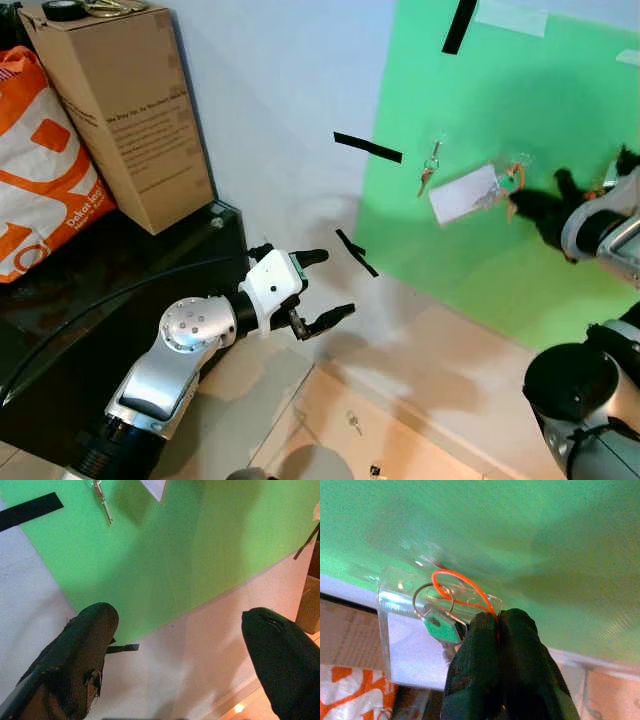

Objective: Hang keys on a hook

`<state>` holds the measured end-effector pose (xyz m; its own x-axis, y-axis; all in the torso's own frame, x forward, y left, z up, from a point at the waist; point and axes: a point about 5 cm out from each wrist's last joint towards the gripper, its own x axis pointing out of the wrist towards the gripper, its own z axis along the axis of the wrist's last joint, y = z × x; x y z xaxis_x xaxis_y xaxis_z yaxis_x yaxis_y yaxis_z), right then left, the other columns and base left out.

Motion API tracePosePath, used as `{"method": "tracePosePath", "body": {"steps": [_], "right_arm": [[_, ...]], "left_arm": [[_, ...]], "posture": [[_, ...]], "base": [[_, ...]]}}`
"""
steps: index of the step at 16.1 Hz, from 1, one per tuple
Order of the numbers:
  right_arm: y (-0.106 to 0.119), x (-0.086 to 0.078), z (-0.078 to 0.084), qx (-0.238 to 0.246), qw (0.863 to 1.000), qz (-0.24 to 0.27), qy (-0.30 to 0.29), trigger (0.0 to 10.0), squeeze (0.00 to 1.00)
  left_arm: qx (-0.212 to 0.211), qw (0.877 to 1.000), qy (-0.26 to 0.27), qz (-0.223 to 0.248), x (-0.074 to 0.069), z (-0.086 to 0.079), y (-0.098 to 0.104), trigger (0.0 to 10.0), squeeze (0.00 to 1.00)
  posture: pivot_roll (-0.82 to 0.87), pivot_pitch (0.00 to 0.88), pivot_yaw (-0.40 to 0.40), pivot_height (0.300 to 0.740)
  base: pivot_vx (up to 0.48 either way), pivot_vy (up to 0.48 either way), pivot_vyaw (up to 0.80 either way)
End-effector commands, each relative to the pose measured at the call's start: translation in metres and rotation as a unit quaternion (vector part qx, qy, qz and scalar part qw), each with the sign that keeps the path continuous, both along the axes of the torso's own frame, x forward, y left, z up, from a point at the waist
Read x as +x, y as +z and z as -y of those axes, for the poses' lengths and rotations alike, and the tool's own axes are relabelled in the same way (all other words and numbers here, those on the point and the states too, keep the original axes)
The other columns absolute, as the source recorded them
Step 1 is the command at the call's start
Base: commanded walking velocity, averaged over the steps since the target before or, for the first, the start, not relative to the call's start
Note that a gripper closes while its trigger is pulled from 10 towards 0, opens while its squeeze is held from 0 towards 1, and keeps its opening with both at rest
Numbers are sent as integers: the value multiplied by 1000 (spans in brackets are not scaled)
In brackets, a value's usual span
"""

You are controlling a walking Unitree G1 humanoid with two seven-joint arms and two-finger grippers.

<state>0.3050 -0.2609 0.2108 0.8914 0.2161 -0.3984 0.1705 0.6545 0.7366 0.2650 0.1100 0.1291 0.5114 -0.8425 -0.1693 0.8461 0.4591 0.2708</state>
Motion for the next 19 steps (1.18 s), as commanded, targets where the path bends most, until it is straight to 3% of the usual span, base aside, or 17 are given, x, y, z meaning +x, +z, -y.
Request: {"method": "tracePosePath", "body": {"steps": [1,5,12,16,17,19], "right_arm": [[1,0,-2,-10,1000,-12,7,10000,0],[-2,-1,-3,-1,1000,-24,15,10000,0],[-13,-10,-2,-62,996,-52,22,10000,0],[-14,-12,-8,-92,995,-31,28,10000,0],[-13,-11,-9,-122,992,-4,26,10000,0],[-14,-11,-12,-135,990,14,29,10000,0]], "left_arm": [[-5,1000,-6,9,0,0,6,10000,369],[-5,1000,-6,7,-1,0,6,10000,369],[-3,1000,-6,6,-1,0,5,10000,361],[-2,1000,-7,7,-1,0,5,10000,369],[-2,1000,-6,10,-1,0,5,10000,369],[-3,1000,-4,14,0,0,6,10000,369]], "posture": [[20,0,-38,740],[19,0,-41,740],[18,0,-39,740],[17,0,-36,740],[18,0,-37,740],[18,0,-38,740]], "base": [[0,0,0],[0,0,0],[0,0,0],[0,0,0],[0,0,0],[0,0,0]]}}
